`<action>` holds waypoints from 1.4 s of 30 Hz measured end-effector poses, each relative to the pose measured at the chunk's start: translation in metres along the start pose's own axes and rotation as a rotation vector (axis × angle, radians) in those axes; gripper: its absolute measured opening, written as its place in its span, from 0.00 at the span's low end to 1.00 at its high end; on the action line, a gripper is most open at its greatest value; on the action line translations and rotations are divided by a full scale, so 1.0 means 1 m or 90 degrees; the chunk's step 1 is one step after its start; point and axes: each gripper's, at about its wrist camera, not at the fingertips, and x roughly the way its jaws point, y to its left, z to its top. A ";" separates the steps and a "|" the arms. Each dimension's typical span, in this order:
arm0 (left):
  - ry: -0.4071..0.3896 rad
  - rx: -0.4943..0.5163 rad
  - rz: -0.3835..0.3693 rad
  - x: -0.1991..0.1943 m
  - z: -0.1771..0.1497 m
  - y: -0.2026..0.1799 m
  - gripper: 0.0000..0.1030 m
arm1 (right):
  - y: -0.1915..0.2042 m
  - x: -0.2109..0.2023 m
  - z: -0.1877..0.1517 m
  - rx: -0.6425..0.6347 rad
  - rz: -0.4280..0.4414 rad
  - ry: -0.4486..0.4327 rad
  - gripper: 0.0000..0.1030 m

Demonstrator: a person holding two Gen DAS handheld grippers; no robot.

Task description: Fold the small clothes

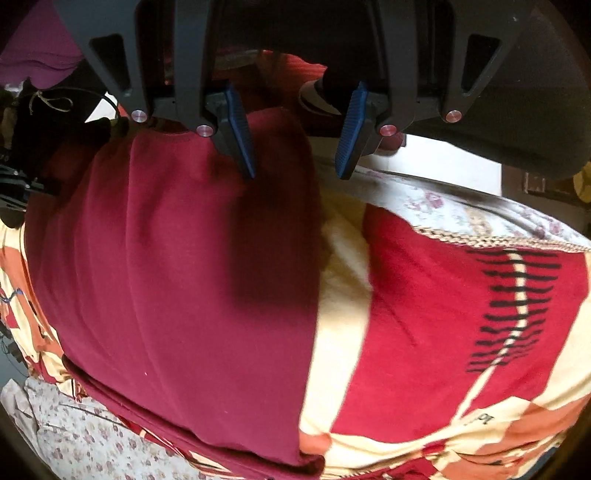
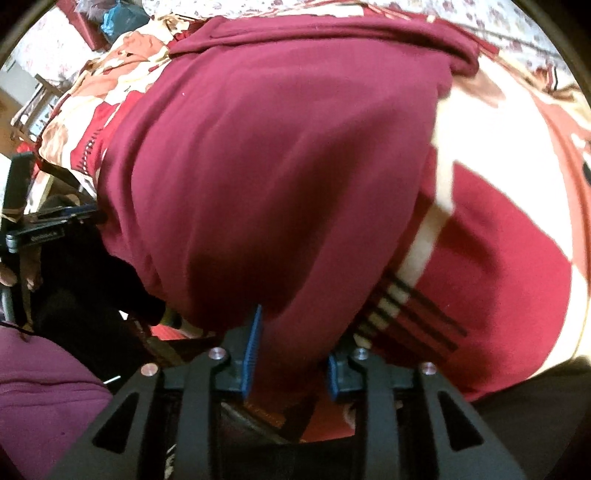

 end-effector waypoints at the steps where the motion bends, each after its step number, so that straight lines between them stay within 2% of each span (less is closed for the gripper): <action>1: 0.003 0.000 -0.009 0.002 0.002 0.000 0.23 | -0.002 0.002 -0.001 0.004 0.010 0.003 0.30; 4: 0.028 -0.005 -0.035 0.012 0.007 -0.002 0.23 | -0.005 0.009 -0.002 0.021 0.041 0.005 0.30; 5: 0.034 -0.007 -0.040 0.014 0.008 -0.003 0.19 | -0.006 0.011 -0.002 0.027 0.049 0.006 0.27; 6: 0.030 -0.010 -0.045 0.013 0.010 -0.003 0.05 | -0.007 0.012 -0.003 0.030 0.054 0.005 0.24; 7: 0.022 -0.016 -0.056 0.011 0.011 -0.002 0.00 | -0.008 0.012 -0.004 0.032 0.057 0.001 0.17; 8: 0.018 -0.025 -0.069 0.009 0.012 0.000 0.00 | -0.008 0.012 -0.004 0.034 0.064 -0.003 0.11; 12: -0.008 -0.051 -0.128 -0.017 0.014 0.007 0.00 | -0.008 -0.002 -0.003 0.041 0.116 -0.028 0.08; 15: -0.048 -0.069 -0.175 -0.049 0.026 0.015 0.00 | -0.009 -0.029 0.007 0.050 0.173 -0.070 0.08; 19: -0.151 -0.066 -0.183 -0.098 0.060 0.021 0.00 | -0.020 -0.069 0.032 0.068 0.240 -0.153 0.07; 21: -0.182 -0.067 -0.191 -0.110 0.083 0.021 0.00 | -0.029 -0.087 0.048 0.079 0.255 -0.196 0.07; 26: -0.254 -0.054 -0.192 -0.116 0.152 0.015 0.00 | -0.051 -0.114 0.096 0.097 0.230 -0.295 0.07; 27: -0.261 -0.055 -0.192 -0.115 0.157 0.013 0.00 | -0.058 -0.117 0.109 0.108 0.227 -0.313 0.07; 30: -0.280 -0.065 -0.185 -0.105 0.204 0.014 0.00 | -0.076 -0.115 0.145 0.129 0.200 -0.339 0.07; 33: -0.288 -0.072 -0.167 -0.089 0.242 0.010 0.00 | -0.101 -0.104 0.176 0.160 0.182 -0.340 0.07; 38: -0.262 -0.087 -0.144 -0.044 0.294 0.008 0.00 | -0.140 -0.064 0.220 0.208 0.139 -0.319 0.07; 42: -0.240 -0.100 -0.128 -0.015 0.312 0.010 0.00 | -0.160 -0.033 0.242 0.233 0.119 -0.296 0.07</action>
